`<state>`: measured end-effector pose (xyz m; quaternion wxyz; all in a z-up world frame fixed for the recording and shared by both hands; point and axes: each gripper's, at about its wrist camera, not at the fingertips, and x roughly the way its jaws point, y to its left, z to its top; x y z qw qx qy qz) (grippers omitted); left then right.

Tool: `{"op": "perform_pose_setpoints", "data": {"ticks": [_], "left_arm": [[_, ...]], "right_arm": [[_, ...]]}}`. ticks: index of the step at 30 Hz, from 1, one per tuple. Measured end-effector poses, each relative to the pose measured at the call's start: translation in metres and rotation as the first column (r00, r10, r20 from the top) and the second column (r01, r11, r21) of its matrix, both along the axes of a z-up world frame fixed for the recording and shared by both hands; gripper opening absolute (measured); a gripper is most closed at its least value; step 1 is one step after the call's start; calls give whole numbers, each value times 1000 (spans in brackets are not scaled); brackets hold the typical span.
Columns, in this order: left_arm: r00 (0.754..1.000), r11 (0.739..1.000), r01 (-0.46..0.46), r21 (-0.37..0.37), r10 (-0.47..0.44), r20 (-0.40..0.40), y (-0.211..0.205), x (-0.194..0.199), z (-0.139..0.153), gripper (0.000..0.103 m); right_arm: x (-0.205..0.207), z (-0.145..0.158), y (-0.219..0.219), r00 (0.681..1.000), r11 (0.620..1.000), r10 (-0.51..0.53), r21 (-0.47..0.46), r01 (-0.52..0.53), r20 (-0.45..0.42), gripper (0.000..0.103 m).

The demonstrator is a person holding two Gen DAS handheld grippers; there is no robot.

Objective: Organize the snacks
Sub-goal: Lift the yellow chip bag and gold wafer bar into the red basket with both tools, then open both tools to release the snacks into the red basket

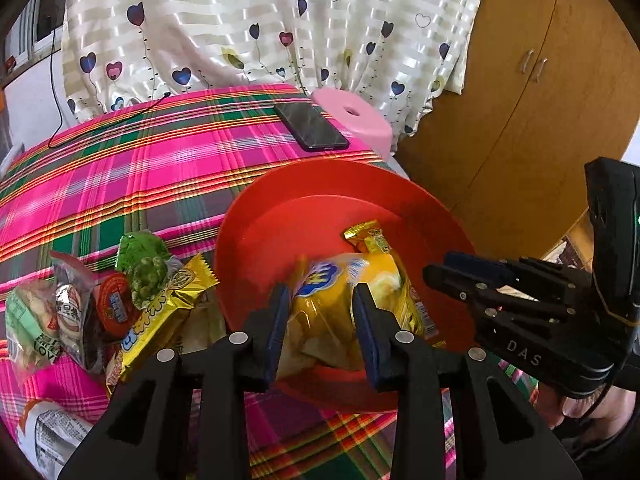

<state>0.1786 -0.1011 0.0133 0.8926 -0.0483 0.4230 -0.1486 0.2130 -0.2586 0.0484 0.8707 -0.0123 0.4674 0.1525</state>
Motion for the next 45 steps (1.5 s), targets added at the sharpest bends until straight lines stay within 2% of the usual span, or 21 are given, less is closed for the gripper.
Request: {"op": "perform_pose_setpoints", "data": {"ticks": [4,14,31,37,45], "left_arm": [[1000,1000,6,-10,-5,18,1,-8,8,41],[997,1000,-12,-9,12,75,17,-42,29,41],[996,1000,-2,13,1,87,17,-93,38,41],[996,1000,16,10,-17,83,10,-101,40,41],[995,1000,-6,8,5,98,21,-110,44,41]], "right_arm": [[-9,5,-2,1000,1000,-3,4,3,2,26],[-42,29,6,998,1000,25,14,-25,54,31],[-101,50,4,992,998,41,50,-48,122,37],[-115,49,-7,993,998,10,58,-17,120,39],[-122,55,1,986,995,57,67,-68,154,46]]}}
